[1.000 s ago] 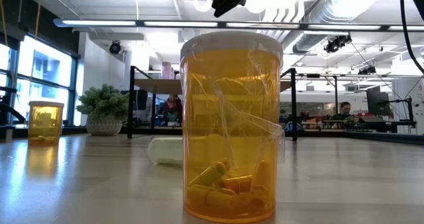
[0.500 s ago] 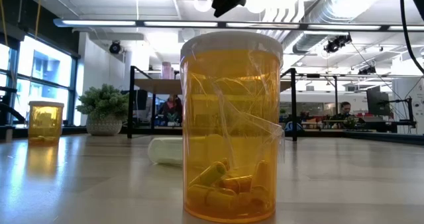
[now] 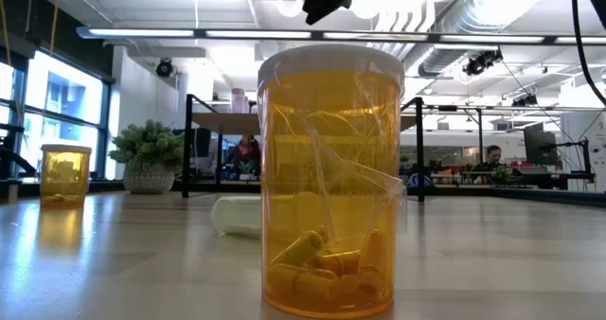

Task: Pick and place medicine bottles onto shelf by color
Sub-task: Put the left transparent pill bottle aligned with the other transparent pill bottle on the shelf

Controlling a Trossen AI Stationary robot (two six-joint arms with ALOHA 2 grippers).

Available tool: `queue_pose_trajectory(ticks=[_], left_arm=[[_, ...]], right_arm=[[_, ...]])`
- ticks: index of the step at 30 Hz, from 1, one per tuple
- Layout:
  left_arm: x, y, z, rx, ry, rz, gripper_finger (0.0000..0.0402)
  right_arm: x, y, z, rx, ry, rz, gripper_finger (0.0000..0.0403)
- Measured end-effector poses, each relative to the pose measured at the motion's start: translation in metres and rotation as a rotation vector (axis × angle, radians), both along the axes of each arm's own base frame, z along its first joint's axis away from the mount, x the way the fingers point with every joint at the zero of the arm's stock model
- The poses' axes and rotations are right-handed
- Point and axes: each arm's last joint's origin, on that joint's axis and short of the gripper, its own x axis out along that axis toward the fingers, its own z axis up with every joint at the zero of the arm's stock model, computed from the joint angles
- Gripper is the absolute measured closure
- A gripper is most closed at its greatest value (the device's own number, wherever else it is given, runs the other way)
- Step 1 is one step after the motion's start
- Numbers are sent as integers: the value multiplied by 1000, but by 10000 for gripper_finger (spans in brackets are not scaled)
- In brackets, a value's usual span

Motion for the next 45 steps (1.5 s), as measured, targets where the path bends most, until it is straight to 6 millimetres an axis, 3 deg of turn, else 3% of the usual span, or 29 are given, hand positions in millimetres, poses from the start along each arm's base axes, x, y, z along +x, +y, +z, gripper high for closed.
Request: queue_pose_trajectory(ticks=[20,33,45], left_arm=[[22,3,4,63,-38,-91,237],[38,6,-13,108,-12,-95,237],[41,4,-14,134,-69,-80,275]], right_arm=[[0,0,0,0,0,0,217],[0,0,0,0,0,0,217],[0,0,0,2,-1,-4,217]])
